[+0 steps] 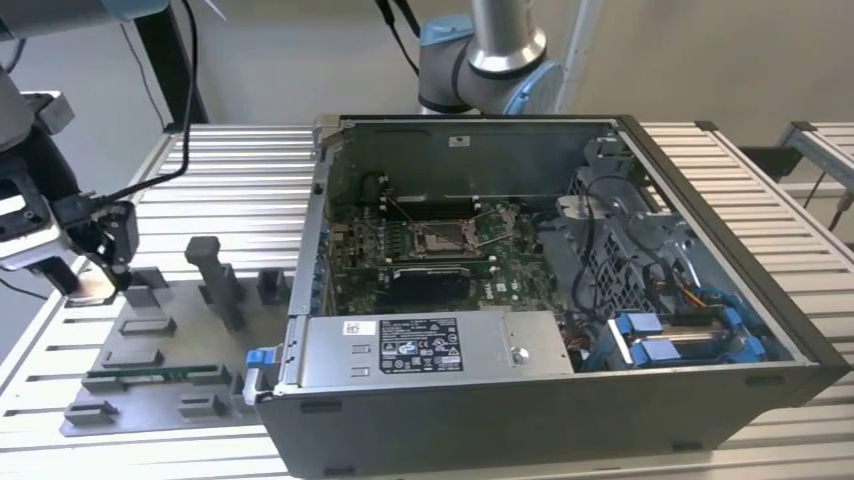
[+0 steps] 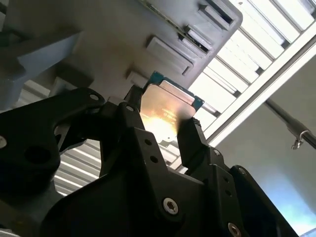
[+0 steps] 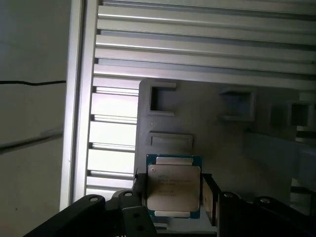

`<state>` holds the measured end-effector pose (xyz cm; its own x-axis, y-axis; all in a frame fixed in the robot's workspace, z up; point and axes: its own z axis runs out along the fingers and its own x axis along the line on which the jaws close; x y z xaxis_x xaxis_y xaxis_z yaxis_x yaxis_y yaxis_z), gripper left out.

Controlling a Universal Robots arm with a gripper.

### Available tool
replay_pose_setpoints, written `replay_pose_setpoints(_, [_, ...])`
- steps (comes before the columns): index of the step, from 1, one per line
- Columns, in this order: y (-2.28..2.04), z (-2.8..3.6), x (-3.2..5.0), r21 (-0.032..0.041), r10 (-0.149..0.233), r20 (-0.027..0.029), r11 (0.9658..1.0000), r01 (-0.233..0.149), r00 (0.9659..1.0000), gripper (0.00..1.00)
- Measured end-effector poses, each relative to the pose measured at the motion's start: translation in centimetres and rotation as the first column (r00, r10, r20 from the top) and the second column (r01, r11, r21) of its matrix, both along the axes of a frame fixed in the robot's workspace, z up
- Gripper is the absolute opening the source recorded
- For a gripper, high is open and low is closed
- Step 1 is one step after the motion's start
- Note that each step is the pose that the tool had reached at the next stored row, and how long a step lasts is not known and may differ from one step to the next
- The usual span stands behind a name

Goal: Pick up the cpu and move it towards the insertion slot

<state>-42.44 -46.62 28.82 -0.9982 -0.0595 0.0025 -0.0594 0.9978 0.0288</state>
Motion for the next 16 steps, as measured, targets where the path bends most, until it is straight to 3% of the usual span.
replay_pose_setpoints(16, [0.0,3.63,0.0,0.0001,0.0,0.0001,1.0,0.0,1.0,0.0])
